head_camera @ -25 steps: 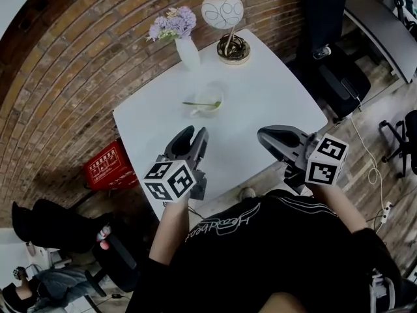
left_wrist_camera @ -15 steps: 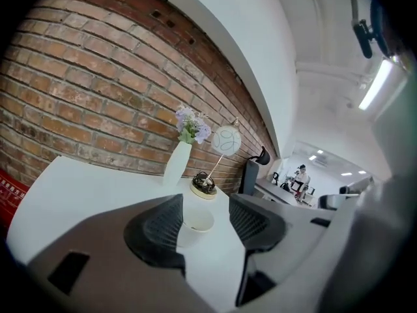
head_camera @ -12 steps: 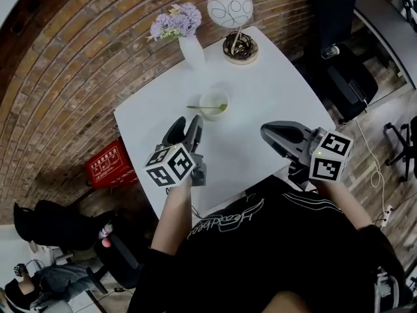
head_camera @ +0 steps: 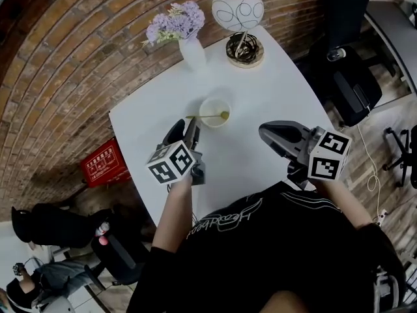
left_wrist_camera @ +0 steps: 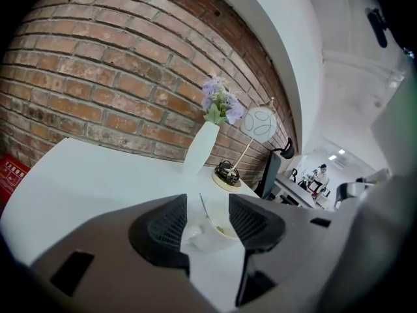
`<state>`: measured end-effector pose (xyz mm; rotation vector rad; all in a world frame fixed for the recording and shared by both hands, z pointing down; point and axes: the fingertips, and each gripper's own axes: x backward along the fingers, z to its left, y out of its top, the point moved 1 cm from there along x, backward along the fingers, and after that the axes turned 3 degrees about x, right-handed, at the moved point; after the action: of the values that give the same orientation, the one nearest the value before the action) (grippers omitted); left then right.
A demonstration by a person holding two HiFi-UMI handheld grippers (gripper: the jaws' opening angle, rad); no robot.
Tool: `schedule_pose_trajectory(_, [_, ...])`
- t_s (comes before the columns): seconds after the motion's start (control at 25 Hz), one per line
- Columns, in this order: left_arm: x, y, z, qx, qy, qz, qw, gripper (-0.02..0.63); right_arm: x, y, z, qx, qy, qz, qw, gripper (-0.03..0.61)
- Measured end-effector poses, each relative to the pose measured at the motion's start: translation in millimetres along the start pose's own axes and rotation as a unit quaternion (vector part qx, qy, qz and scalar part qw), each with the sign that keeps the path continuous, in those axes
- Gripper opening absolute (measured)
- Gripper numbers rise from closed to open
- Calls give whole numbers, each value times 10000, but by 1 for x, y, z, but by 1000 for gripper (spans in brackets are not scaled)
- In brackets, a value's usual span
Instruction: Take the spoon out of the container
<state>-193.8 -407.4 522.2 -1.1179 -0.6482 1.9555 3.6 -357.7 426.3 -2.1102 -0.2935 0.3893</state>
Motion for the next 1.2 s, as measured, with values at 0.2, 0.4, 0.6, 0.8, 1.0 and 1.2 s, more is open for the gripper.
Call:
schedule_pose_trajectory(0.2, [-18,-6,10,154,145,108,9997,172,-10,0,-14,-93,68,137,9998,-3])
schedule_pose_trajectory(0.4, [-26,-9,15,256,213,132,9994,122,-13,0,-28,-155,22,189,9997,-3])
schedule_pose_trajectory(0.6, [-29,-8,12,303,199,78,9993,69,-12,2,-37,-251,-7,165,9995,-3])
schedule_pose_trajectory(0.8, [-31,-10,7,196,209,59,9996,29,-13,1,-41,-390,6,128,9992,-3])
schedule_pose_trajectory(1.0, [-29,-10,6,247,200,53,9995,21,-10,0,-42,-418,-16,117,9991,-3])
schedule_pose_trajectory(1.2, [-26,-8,0,164,127,9,9998,17,-9,-3,-38,-538,24,68,9985,-3])
